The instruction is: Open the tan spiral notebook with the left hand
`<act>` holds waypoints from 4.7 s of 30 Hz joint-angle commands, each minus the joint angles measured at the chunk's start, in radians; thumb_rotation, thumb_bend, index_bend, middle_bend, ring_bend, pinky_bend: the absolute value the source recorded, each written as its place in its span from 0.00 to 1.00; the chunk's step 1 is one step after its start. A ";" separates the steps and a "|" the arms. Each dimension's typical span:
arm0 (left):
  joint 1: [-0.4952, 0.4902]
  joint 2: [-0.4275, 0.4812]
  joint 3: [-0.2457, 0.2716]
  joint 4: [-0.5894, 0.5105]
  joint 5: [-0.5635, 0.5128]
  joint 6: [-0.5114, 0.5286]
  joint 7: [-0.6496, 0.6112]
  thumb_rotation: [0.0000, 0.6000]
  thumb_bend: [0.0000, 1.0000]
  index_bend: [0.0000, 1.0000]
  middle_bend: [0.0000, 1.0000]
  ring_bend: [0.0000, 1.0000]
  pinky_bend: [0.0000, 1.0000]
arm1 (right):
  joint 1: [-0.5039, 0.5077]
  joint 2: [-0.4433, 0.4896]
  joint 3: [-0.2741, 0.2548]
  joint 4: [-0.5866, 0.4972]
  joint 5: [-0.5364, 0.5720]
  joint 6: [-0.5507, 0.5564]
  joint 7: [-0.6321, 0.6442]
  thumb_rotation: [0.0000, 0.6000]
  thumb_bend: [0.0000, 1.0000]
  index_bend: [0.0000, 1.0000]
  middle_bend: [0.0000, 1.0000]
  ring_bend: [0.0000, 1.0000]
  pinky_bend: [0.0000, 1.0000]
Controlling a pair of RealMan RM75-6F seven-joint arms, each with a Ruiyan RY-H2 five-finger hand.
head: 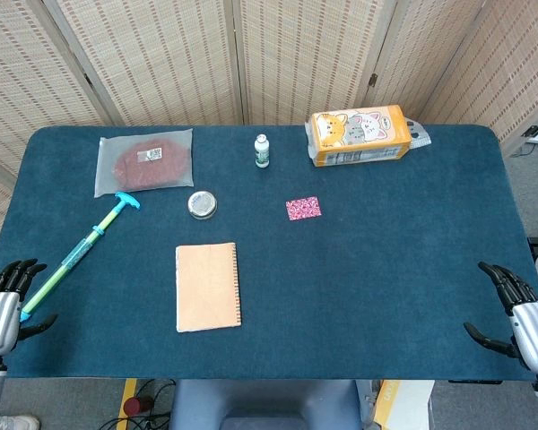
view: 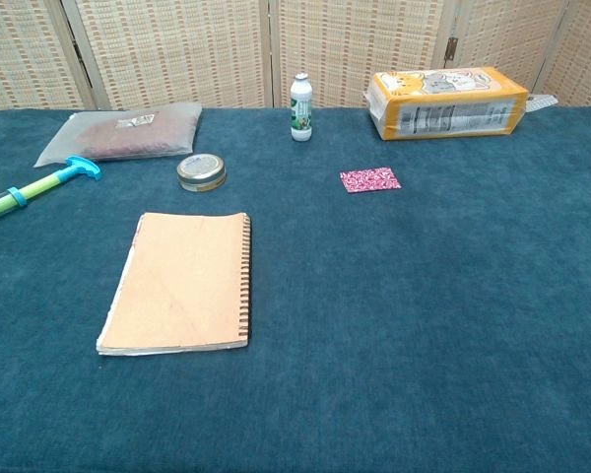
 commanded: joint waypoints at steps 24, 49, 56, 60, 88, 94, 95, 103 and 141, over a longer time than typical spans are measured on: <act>-0.273 -0.168 0.009 0.347 0.335 -0.142 -0.283 1.00 0.17 0.28 0.19 0.15 0.26 | -0.010 0.017 -0.004 -0.042 -0.013 0.024 -0.041 1.00 0.26 0.00 0.15 0.10 0.15; -0.484 -0.556 0.134 1.006 0.461 -0.152 -0.494 1.00 0.15 0.29 0.19 0.15 0.26 | -0.034 0.033 -0.006 -0.089 0.005 0.033 -0.089 1.00 0.26 0.00 0.15 0.10 0.15; -0.496 -0.594 0.159 1.074 0.449 -0.150 -0.537 1.00 0.15 0.30 0.19 0.15 0.26 | -0.033 0.031 -0.004 -0.098 0.012 0.024 -0.100 1.00 0.26 0.00 0.15 0.10 0.15; -0.505 -0.606 0.168 1.088 0.440 -0.149 -0.550 1.00 0.15 0.29 0.19 0.15 0.26 | -0.032 0.032 -0.003 -0.101 0.015 0.019 -0.103 1.00 0.26 0.00 0.15 0.10 0.15; -0.526 -0.668 0.187 1.116 0.370 -0.165 -0.669 1.00 0.15 0.33 0.20 0.15 0.26 | -0.038 0.033 0.005 -0.107 0.026 0.019 -0.109 1.00 0.26 0.00 0.15 0.10 0.15; -0.539 -0.671 0.172 1.101 0.350 -0.164 -0.697 1.00 0.18 0.33 0.20 0.15 0.26 | -0.041 0.032 0.006 -0.104 0.029 0.021 -0.107 1.00 0.26 0.00 0.15 0.10 0.15; -0.542 -0.671 0.170 1.097 0.347 -0.164 -0.701 1.00 0.19 0.33 0.20 0.15 0.26 | -0.041 0.032 0.006 -0.103 0.029 0.022 -0.106 1.00 0.26 0.00 0.15 0.10 0.15; -0.564 -0.661 0.145 1.042 0.320 -0.170 -0.738 1.00 0.29 0.33 0.20 0.15 0.26 | -0.043 0.030 0.008 -0.099 0.031 0.023 -0.103 1.00 0.26 0.00 0.15 0.10 0.15; -0.533 -0.451 0.180 0.838 0.329 -0.108 -0.674 1.00 0.66 0.64 0.22 0.15 0.26 | -0.043 0.021 0.012 -0.084 0.022 0.026 -0.088 1.00 0.26 0.00 0.15 0.10 0.15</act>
